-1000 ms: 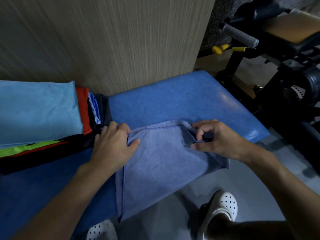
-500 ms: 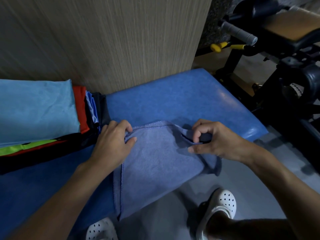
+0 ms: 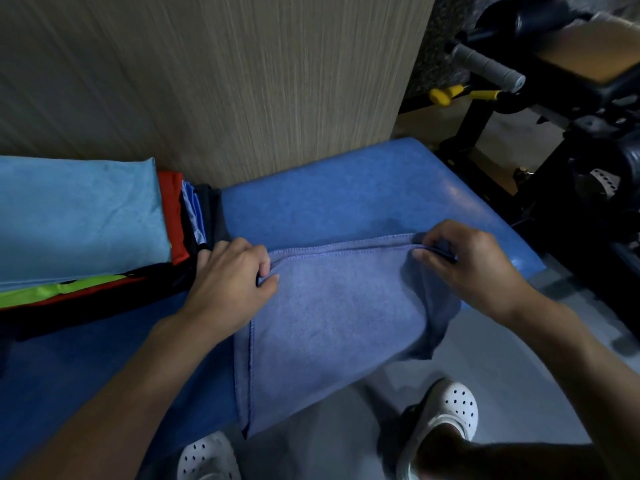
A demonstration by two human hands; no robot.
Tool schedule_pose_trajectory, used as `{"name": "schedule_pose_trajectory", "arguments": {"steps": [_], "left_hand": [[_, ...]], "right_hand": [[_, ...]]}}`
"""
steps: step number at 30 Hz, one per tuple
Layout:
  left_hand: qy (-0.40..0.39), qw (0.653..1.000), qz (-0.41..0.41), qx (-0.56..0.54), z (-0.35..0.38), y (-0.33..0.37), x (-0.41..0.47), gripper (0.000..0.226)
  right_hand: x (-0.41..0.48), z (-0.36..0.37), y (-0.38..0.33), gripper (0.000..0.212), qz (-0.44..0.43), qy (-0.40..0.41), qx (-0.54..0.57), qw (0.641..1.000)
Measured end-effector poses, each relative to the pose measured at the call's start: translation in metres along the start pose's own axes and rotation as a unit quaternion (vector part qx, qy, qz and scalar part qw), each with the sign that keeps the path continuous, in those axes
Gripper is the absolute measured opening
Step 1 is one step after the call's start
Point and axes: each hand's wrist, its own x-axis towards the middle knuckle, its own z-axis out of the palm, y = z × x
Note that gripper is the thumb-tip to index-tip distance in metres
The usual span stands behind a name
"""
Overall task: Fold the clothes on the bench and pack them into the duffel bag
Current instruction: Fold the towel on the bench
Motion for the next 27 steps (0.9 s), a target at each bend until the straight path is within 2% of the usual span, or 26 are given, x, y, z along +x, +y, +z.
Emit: {"name": "schedule_pose_trajectory", "arguments": {"steps": [5, 8, 10, 15, 20, 22, 24, 27], "left_hand": [[-0.01, 1.0, 0.027, -0.009, 0.002, -0.003, -0.002, 0.009], [-0.04, 0.999, 0.024, 0.013, 0.001, -0.003, -0.002, 0.026], [-0.048, 0.999, 0.02, 0.008, 0.0, -0.002, -0.001, 0.029], [-0.036, 0.998, 0.022, -0.04, 0.0, -0.003, -0.001, 0.009], [-0.017, 0.995, 0.05, -0.086, -0.001, -0.004, 0.0, 0.027], [-0.024, 0.987, 0.07, -0.142, -0.005, -0.005, 0.0, 0.033], [-0.034, 0.976, 0.083, -0.198, -0.011, -0.006, -0.001, 0.034], [-0.03, 0.969, 0.091, -0.226, -0.02, -0.009, -0.002, 0.034]], "right_hand": [[0.002, 0.001, 0.007, 0.015, 0.012, 0.007, -0.029, 0.999], [0.002, 0.002, 0.009, 0.014, 0.01, 0.0, -0.038, 0.999], [0.002, 0.002, 0.011, 0.011, 0.008, -0.003, -0.045, 0.999], [0.003, 0.0, 0.012, 0.009, 0.002, -0.005, -0.031, 1.0], [0.003, 0.0, 0.015, 0.013, 0.031, 0.019, -0.014, 0.999], [0.003, 0.0, 0.015, 0.017, 0.041, 0.032, -0.016, 0.999], [0.002, -0.001, 0.015, 0.02, 0.039, 0.047, -0.021, 0.998], [0.0, -0.008, 0.016, 0.024, 0.046, 0.077, -0.011, 0.996]]}}
